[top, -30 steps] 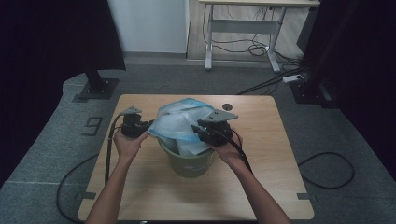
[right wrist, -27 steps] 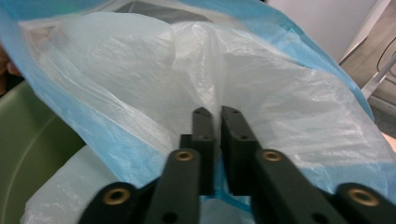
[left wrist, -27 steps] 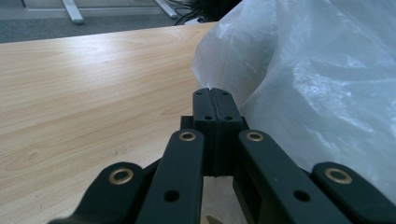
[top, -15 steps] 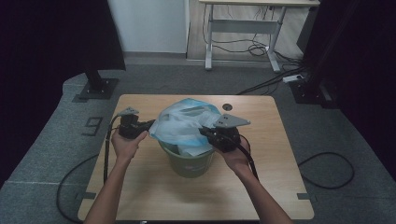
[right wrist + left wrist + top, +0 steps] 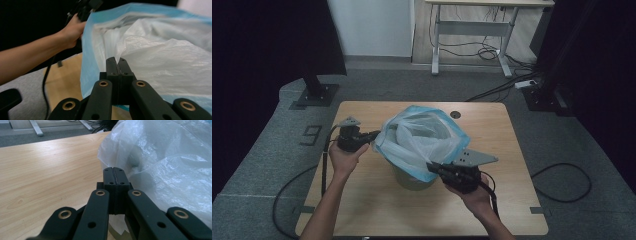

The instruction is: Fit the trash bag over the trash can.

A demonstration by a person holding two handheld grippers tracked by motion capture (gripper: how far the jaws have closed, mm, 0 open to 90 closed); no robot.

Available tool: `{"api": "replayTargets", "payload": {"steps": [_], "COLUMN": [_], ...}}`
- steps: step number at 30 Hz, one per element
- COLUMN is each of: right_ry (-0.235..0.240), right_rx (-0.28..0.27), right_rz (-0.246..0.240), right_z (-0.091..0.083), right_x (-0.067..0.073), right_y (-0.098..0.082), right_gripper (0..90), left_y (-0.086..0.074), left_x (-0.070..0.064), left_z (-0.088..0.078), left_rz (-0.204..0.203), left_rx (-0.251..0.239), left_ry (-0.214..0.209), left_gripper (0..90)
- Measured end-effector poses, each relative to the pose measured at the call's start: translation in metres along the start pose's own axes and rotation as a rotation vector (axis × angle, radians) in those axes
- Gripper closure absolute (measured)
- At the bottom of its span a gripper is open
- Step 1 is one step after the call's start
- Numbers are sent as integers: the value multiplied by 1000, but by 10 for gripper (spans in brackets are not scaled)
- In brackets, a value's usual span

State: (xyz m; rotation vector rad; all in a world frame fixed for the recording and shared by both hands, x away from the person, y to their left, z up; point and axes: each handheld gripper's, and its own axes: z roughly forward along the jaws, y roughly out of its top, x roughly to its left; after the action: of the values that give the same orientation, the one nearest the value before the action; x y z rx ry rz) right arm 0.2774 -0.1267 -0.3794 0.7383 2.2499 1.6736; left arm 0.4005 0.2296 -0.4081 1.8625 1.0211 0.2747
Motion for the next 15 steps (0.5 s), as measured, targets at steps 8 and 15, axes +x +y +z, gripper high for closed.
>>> {"api": "replayTargets", "payload": {"steps": [8, 15], "right_ry": [25, 45], "right_rx": [16, 73], "right_rz": [-75, -73], "right_z": [9, 27], "right_x": [21, 22], "right_y": [-32, -52], "right_gripper": [885, 885], "left_y": [-11, -16], "left_x": [-3, -6], "left_z": [-1, 6], "left_rz": [10, 27], "left_rx": [40, 87], "left_ry": [-11, 1], "left_gripper": [897, 897]}}
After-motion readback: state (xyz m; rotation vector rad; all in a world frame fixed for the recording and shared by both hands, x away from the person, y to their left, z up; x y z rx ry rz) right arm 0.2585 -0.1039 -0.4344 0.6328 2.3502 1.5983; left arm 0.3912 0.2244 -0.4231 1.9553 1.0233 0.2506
